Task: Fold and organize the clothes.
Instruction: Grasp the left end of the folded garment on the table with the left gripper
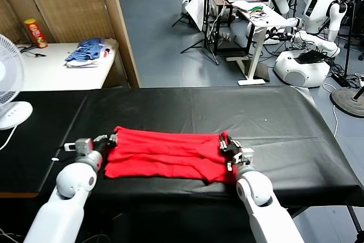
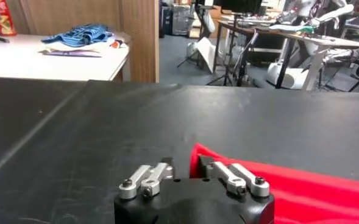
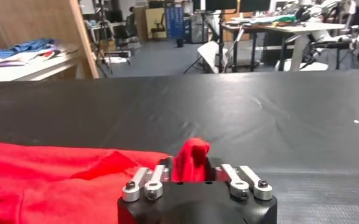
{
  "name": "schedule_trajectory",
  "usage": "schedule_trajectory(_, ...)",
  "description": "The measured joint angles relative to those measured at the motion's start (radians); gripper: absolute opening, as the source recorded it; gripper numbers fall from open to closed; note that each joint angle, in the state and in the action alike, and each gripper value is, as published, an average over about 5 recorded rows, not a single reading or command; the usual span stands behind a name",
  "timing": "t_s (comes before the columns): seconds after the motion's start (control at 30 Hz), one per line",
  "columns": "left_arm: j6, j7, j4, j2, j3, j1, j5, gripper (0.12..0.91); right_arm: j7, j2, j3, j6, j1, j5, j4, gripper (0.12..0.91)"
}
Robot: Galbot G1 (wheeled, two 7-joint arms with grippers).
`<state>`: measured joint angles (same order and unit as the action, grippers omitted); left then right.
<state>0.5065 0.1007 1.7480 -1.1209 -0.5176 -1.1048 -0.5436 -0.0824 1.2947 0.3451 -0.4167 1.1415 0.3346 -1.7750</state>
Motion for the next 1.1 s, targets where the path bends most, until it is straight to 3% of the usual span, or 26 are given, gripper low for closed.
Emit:
schedule_trajectory(0.1,0.011,-0.008,0.012,0.009,-0.015,-0.013,-0.031,0.635,0.000,-0.021,0.017,-0.002,0.037,0.012,-0.059,0.776)
schedule_trajectory(0.2,0.030,-0.009,0.029,0.014,-0.037,-0.031,-0.108,0.756,0.000,-0.037,0.032,-0.003,0.070,0.018,-0.113,0.795)
schedule_trajectory(0.3,0.038,-0.005,0.042,0.013,-0.060,-0.051,-0.174,0.793,-0.001,-0.041,0.037,-0.004,0.096,0.019,-0.154,0.798)
schedule_trajectory(0.9,0.006,-0.038,0.119,-0.031,-0.086,-0.210,-0.127,0.796,0.006,-0.049,0.049,-0.009,0.151,0.018,-0.253,0.798)
schedule_trajectory(1.03,-0.010,-0.056,0.135,-0.040,-0.085,-0.240,-0.100,0.749,0.006,-0.046,0.048,-0.008,0.150,0.016,-0.259,0.798)
schedule_trajectory(1.1,-0.019,-0.062,0.138,-0.046,-0.082,-0.250,-0.079,0.677,0.006,-0.044,0.047,-0.007,0.149,0.013,-0.261,0.798)
